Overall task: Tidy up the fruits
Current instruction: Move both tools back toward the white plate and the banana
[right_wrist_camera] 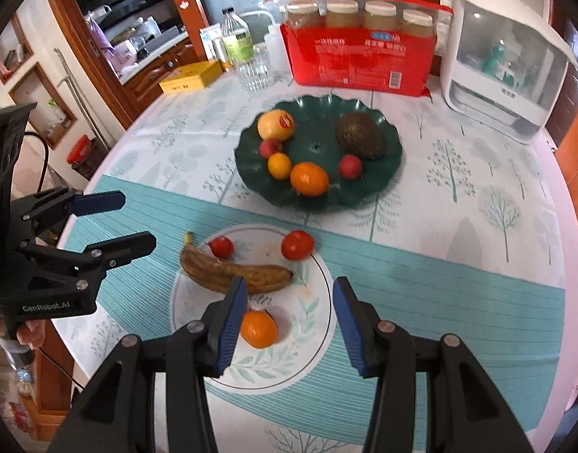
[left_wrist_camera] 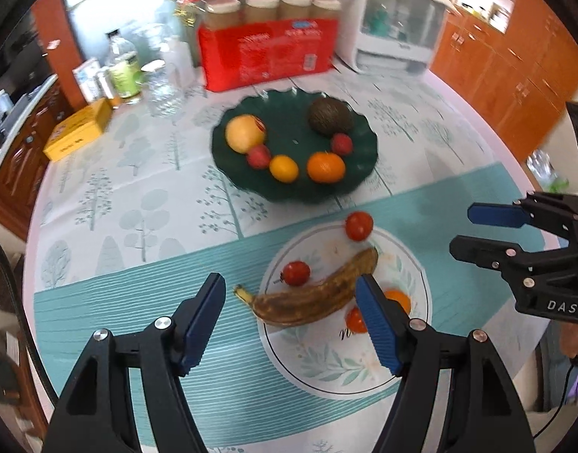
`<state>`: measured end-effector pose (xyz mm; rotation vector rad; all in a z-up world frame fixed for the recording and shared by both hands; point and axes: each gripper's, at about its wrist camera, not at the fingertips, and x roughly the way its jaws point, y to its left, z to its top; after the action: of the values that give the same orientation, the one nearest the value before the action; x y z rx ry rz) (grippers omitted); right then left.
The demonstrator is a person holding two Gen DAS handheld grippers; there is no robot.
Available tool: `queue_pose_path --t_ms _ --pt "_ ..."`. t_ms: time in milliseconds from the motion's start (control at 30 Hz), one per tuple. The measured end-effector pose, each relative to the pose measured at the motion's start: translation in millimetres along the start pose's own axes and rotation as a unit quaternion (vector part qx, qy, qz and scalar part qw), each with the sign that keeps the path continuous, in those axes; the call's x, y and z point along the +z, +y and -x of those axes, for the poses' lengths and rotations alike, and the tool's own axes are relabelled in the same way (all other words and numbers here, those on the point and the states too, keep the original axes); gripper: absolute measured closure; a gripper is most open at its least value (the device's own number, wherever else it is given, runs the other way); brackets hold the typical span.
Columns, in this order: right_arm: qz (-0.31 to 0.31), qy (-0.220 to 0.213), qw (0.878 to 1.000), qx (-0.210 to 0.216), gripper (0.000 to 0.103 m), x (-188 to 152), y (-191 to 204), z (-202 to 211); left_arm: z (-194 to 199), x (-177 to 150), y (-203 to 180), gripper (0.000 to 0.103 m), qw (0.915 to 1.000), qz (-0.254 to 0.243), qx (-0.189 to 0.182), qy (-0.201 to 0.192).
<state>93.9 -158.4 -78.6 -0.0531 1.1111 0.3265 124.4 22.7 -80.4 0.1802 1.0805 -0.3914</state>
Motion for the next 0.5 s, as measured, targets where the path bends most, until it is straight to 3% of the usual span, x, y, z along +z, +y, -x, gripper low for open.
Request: queue_pose_path --t_ms 167,500 --pt "-0.004 0.021 1.0 -0.008 0.056 -18 4 -21 -25 -10 -1 0.033 0.9981 -0.049 -0.029 0.023" --pt "-0.016 0.049 0.999 -0.011 0.056 -42 13 -51 -72 -19 -11 0.033 0.9868 -0.143 -0.037 0.067"
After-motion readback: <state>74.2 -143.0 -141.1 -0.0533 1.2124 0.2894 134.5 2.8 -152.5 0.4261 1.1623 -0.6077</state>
